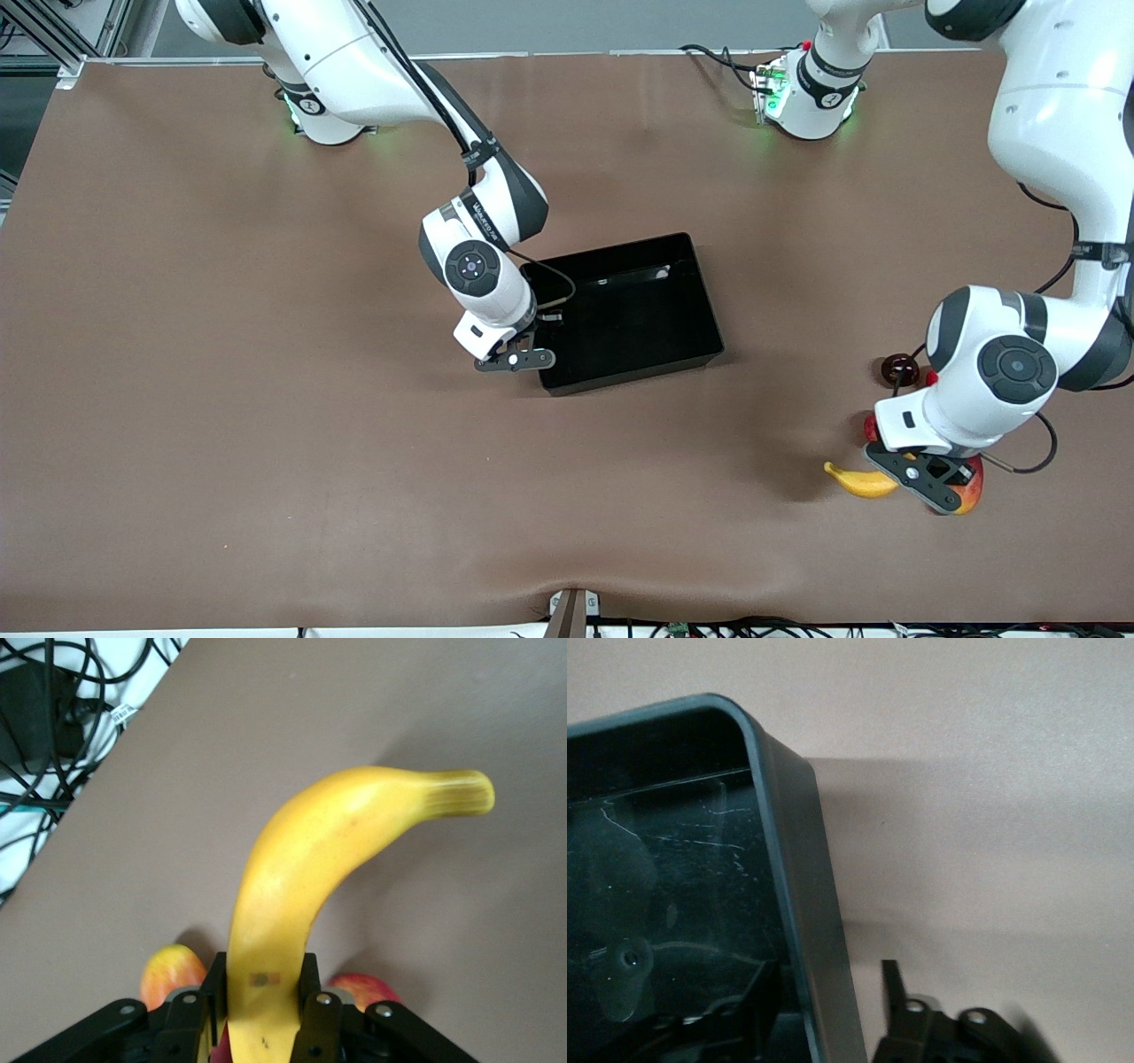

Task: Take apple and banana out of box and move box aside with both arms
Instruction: 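Lower the banana by the mango while the right gripper drags the box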

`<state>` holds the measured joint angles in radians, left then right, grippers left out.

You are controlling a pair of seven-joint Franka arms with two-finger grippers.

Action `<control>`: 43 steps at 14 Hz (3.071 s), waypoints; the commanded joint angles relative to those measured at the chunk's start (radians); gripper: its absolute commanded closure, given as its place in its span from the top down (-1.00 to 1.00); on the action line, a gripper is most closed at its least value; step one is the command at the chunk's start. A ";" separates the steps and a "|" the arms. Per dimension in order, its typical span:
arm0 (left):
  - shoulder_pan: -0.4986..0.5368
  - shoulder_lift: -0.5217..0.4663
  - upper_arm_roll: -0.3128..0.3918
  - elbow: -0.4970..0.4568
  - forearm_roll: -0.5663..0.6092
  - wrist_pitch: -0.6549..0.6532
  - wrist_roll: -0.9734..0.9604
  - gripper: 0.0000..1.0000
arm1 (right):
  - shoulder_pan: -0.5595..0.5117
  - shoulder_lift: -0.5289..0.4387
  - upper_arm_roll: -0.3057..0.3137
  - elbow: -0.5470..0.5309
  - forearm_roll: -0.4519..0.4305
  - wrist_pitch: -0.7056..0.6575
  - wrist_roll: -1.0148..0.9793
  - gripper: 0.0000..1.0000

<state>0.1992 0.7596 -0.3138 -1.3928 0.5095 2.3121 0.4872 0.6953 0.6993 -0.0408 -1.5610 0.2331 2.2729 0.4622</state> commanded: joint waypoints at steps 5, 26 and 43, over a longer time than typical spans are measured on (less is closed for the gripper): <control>0.000 0.113 0.051 0.035 0.009 0.111 0.016 -1.00 | -0.007 -0.006 -0.010 0.025 -0.005 -0.019 -0.004 -1.00; 0.031 0.107 0.041 -0.126 0.009 0.132 -0.027 -1.00 | -0.828 -0.439 -0.033 -0.318 -0.109 -0.339 -0.713 -1.00; 0.071 0.107 0.042 -0.092 0.003 0.138 0.077 0.00 | -1.039 -0.325 -0.024 -0.340 -0.097 -0.128 -1.007 1.00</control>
<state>0.2625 0.8650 -0.2711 -1.4677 0.5126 2.4488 0.5621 -0.3613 0.3784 -0.0712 -2.0212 0.1289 2.2514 -0.5369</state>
